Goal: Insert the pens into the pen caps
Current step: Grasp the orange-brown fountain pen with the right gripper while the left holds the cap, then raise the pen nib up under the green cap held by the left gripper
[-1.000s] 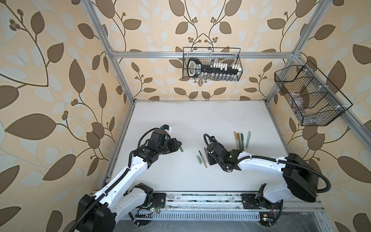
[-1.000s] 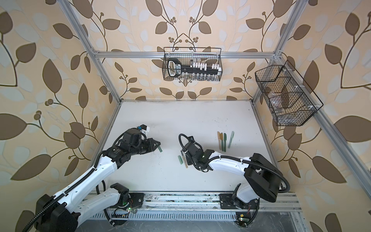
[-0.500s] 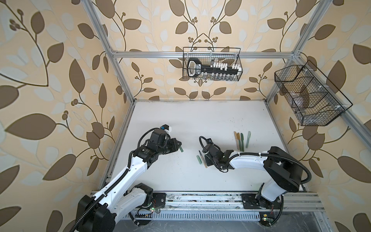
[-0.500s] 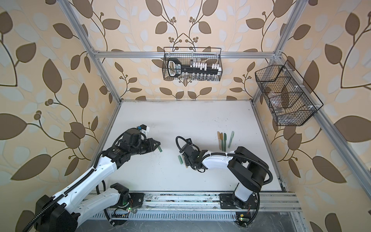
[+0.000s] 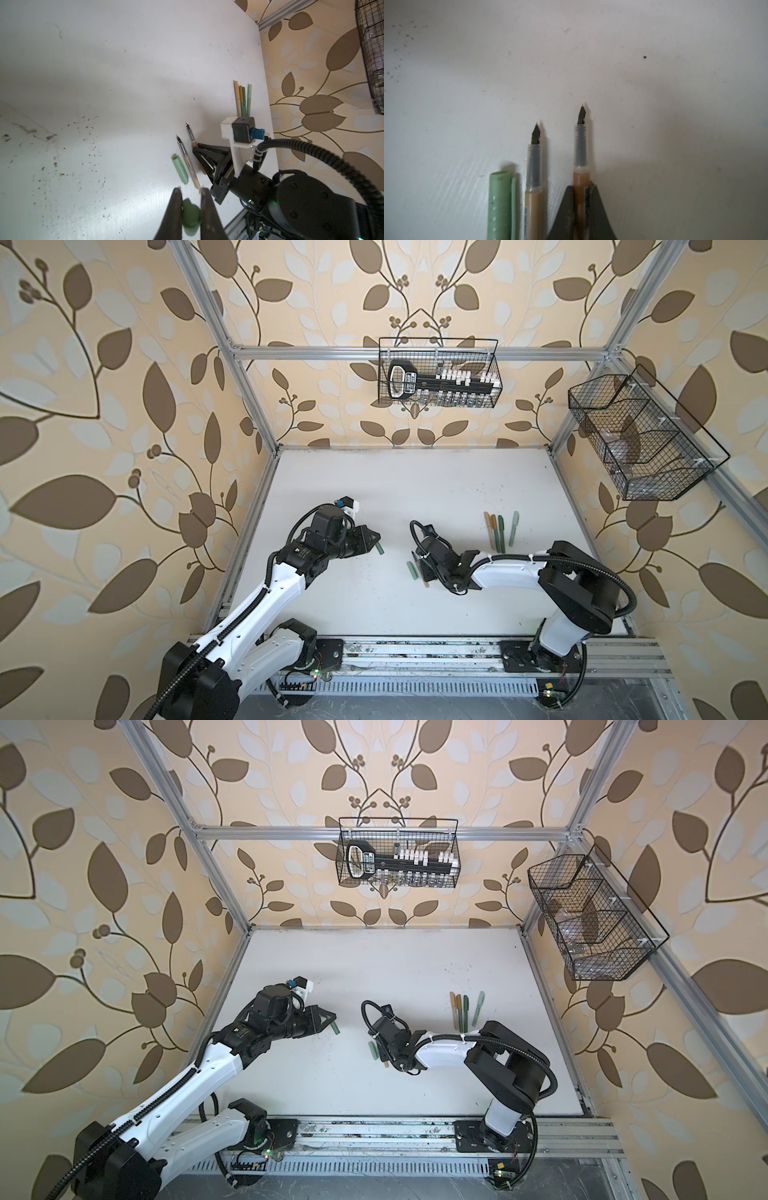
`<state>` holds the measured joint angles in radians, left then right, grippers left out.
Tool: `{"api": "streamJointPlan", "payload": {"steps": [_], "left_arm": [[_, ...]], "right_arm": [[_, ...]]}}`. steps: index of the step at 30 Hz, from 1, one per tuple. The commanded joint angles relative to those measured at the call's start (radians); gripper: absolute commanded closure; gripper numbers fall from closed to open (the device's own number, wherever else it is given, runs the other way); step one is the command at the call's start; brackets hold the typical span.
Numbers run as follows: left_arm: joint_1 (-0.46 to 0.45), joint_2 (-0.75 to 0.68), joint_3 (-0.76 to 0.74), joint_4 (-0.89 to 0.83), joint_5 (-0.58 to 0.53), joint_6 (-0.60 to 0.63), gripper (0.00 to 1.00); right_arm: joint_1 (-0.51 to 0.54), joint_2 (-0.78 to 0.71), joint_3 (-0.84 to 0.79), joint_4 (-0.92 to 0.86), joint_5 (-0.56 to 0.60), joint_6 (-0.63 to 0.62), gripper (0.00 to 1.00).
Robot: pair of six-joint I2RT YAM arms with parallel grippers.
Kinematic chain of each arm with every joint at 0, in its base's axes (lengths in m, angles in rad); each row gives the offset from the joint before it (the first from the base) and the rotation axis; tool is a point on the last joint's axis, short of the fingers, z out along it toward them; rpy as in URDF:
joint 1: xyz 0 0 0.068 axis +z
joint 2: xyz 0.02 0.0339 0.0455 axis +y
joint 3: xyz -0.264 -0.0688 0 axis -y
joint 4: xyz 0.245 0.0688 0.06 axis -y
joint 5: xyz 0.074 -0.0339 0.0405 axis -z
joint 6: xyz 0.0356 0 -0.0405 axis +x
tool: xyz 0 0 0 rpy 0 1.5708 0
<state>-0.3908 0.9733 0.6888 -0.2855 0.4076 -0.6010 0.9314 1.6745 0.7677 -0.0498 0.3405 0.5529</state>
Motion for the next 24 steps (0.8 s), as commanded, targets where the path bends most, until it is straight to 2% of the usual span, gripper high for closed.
{"api": "streamJointPlan", "payload": {"steps": [1, 9, 14, 24], "left_arm": [[0.012, -0.004, -0.019, 0.095, 0.100, 0.034, 1.00], [0.012, -0.016, -0.056, 0.190, 0.180, 0.023, 1.00], [0.012, -0.019, -0.072, 0.252, 0.236, 0.006, 1.00], [0.012, -0.017, -0.080, 0.270, 0.247, -0.001, 1.00]], "right_arm": [[0.033, -0.069, -0.060, -0.011, 0.001, -0.053, 0.95], [0.172, -0.326, -0.196, 0.139, -0.024, -0.148, 0.96], [0.252, -0.441, -0.252, 0.226, -0.059, -0.152, 0.96], [0.306, -0.497, -0.253, 0.290, -0.063, -0.162, 0.96]]}}
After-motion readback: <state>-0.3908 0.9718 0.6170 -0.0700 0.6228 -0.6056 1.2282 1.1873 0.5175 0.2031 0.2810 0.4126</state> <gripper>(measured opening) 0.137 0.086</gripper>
